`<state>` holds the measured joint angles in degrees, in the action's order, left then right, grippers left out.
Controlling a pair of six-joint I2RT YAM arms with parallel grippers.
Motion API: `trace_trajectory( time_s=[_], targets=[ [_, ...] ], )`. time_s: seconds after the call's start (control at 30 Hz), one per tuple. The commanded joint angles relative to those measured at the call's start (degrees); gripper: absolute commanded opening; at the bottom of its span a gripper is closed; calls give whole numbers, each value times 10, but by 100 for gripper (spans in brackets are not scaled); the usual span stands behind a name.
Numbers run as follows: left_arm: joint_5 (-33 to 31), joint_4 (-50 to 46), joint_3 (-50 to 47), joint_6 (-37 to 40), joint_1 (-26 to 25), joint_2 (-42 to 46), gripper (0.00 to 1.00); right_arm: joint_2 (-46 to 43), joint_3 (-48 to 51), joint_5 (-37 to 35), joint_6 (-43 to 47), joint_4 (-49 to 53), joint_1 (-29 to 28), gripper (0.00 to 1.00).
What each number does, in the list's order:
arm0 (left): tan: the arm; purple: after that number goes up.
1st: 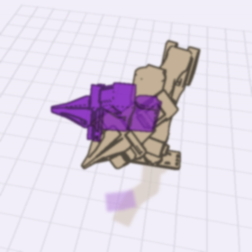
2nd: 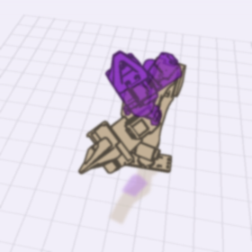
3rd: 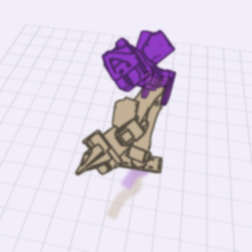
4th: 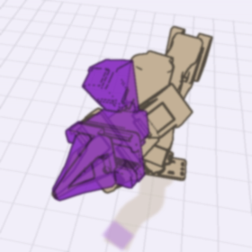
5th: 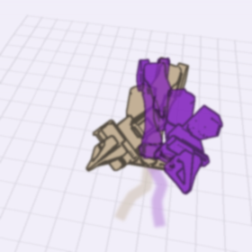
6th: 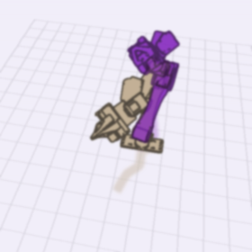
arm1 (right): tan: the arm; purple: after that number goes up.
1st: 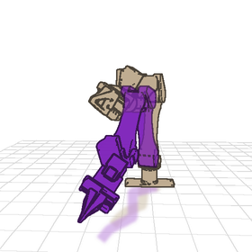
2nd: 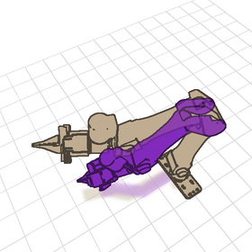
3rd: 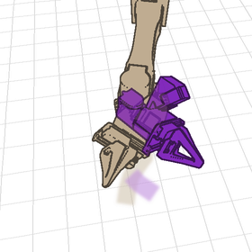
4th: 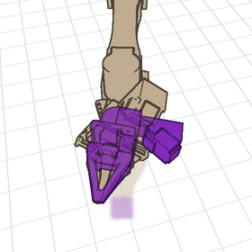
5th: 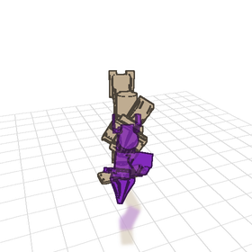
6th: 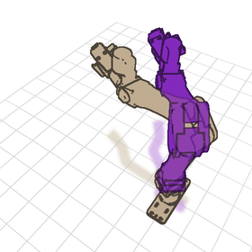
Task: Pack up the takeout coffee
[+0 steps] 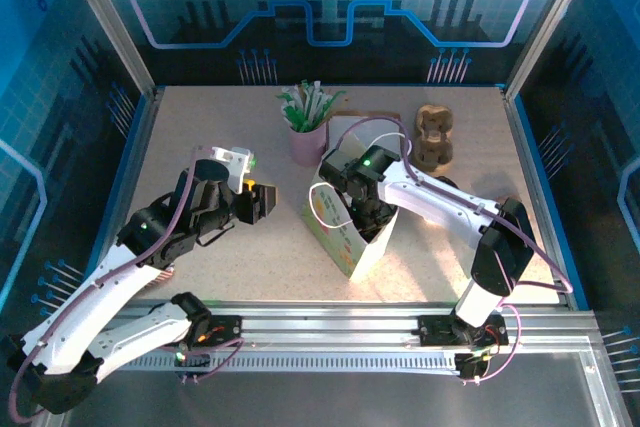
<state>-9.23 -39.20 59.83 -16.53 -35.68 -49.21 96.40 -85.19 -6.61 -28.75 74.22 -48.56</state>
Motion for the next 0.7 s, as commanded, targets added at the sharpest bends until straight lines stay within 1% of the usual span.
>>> trace_trajectory(
  time_s=[0.0, 0.67],
  targets=[
    [-10, -2, -8, 5, 5, 4, 53, 12, 21, 15, -13, -40, 5, 47],
    [-17, -3, -8, 10, 5, 6, 53, 13, 33, 16, -12, -47, 6, 47]
  ],
)
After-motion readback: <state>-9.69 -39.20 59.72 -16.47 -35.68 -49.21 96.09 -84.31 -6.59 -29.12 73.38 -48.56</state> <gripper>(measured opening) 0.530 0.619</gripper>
